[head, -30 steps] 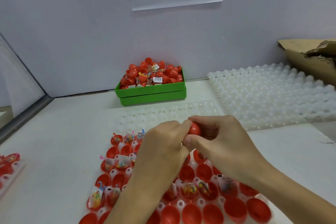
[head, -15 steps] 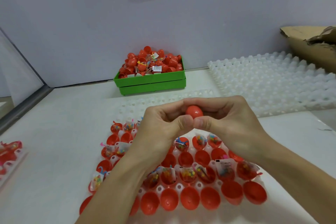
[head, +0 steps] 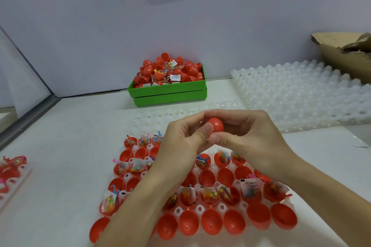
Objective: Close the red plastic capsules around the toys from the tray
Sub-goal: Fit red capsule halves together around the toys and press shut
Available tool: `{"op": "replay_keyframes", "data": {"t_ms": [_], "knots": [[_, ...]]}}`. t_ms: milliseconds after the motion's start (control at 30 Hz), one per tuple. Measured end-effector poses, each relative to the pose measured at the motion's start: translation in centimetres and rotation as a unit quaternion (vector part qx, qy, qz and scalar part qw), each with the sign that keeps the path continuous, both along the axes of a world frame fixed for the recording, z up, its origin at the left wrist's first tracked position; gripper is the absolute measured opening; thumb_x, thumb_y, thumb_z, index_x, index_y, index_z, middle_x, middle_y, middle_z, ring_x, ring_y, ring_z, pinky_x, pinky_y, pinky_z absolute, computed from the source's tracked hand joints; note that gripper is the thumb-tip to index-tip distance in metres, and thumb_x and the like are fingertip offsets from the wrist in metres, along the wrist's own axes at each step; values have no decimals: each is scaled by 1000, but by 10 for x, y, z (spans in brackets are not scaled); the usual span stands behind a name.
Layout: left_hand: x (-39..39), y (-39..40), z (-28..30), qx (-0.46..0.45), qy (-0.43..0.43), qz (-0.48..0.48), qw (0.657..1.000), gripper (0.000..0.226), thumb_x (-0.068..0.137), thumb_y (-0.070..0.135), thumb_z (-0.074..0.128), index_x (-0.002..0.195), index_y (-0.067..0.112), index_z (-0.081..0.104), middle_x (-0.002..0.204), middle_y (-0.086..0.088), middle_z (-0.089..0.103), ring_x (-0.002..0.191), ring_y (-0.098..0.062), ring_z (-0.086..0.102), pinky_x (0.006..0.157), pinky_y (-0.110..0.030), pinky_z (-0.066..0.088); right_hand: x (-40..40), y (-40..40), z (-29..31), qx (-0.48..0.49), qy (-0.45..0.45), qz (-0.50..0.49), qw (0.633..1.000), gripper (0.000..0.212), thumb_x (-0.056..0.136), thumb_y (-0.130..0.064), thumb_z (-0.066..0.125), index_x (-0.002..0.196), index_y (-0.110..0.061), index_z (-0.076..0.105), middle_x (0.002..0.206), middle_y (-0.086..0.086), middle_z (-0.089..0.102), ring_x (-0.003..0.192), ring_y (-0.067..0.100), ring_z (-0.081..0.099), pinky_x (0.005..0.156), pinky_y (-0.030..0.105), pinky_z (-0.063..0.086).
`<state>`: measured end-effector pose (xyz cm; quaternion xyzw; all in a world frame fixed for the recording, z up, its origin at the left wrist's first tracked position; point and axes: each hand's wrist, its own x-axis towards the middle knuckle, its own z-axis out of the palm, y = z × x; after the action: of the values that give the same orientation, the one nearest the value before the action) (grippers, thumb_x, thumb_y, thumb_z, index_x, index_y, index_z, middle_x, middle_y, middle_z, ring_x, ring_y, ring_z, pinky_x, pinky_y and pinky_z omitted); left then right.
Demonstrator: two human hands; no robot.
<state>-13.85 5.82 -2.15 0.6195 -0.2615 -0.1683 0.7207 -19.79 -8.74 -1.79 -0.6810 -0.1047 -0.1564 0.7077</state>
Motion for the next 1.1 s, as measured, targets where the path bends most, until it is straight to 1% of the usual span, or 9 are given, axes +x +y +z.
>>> {"op": "replay_keyframes", "data": {"t_ms": [133, 200, 300, 367, 500, 733, 833, 967, 1100], "knots": [[3, 1, 4, -43, 78, 21, 996, 41, 84, 23, 56, 120, 6, 66, 112, -16, 71, 103, -23, 70, 86, -34, 58, -1, -8, 4, -52, -9, 15, 999, 45, 85, 14, 64, 111, -22, 70, 108, -4, 76, 104, 13, 71, 87, 20, 54], [5, 2, 6, -41, 83, 30, 995, 32, 91, 17, 54, 119, 4, 65, 109, -19, 72, 102, -27, 71, 83, -32, 59, 0, -10, 6, -60, -11, -39, 997, 44, 84, 18, 61, 106, -18, 72, 102, -7, 77, 98, 11, 73, 85, 18, 55], [5, 3, 7, -28, 76, 38, 996, 24, 100, 13, 48, 113, 4, 67, 101, -20, 74, 97, -29, 72, 76, -29, 59, 1, -10, 6, -86, -17, -123, 988, 36, 78, 9, 73, 97, -22, 74, 91, -13, 77, 86, 6, 74, 76, 13, 55], [4, 4, 7, -14, 48, 41, 998, 21, 97, 11, 55, 112, 5, 68, 99, -17, 75, 94, -27, 73, 75, -27, 59, 1, -10, 5, -110, -27, -151, 982, 34, 75, 3, 78, 92, -27, 74, 86, -16, 77, 81, 4, 74, 73, 12, 55], [1, 5, 6, 40, -49, 49, 997, 27, 86, -1, 69, 111, 9, 69, 94, -5, 77, 86, -18, 75, 72, -23, 58, 0, -8, 4, -115, -31, -152, 981, 31, 74, 1, 80, 87, -26, 75, 83, -11, 77, 79, 7, 74, 74, 23, 59], [-1, 6, 8, 54, -74, 56, 994, 18, 87, 4, 69, 104, 11, 69, 91, -5, 76, 85, -19, 74, 70, -24, 59, 1, -10, 1, -143, -12, -135, 980, 29, 82, -10, 75, 101, -32, 74, 95, -13, 75, 91, 9, 71, 78, 33, 59], [0, 6, 10, 6, -12, 53, 998, 22, 84, 10, 70, 106, 5, 67, 91, -10, 76, 86, -23, 74, 69, -26, 59, 1, -13, -2, -148, -19, -118, 982, 34, 88, -10, 70, 113, -33, 68, 99, -9, 72, 94, 13, 69, 75, 32, 59], [1, 8, 15, -133, 172, 11, 976, 36, 71, 19, 68, 101, 0, 71, 91, -15, 74, 85, -23, 73, 70, -25, 59, 1, -13, -3, -131, -37, -117, 984, 31, 86, -9, 73, 103, -33, 63, 94, -4, 68, 94, 18, 68, 74, 37, 58], [1, 10, 15, -138, 191, 1, 972, 42, 68, 16, 73, 107, 1, 69, 93, -13, 74, 86, -20, 73, 71, -24, 58, 0, -10, -2, -138, -44, -114, 983, 28, 86, -10, 73, 103, -31, 65, 92, -4, 69, 93, 18, 68, 72, 30, 58]]}}
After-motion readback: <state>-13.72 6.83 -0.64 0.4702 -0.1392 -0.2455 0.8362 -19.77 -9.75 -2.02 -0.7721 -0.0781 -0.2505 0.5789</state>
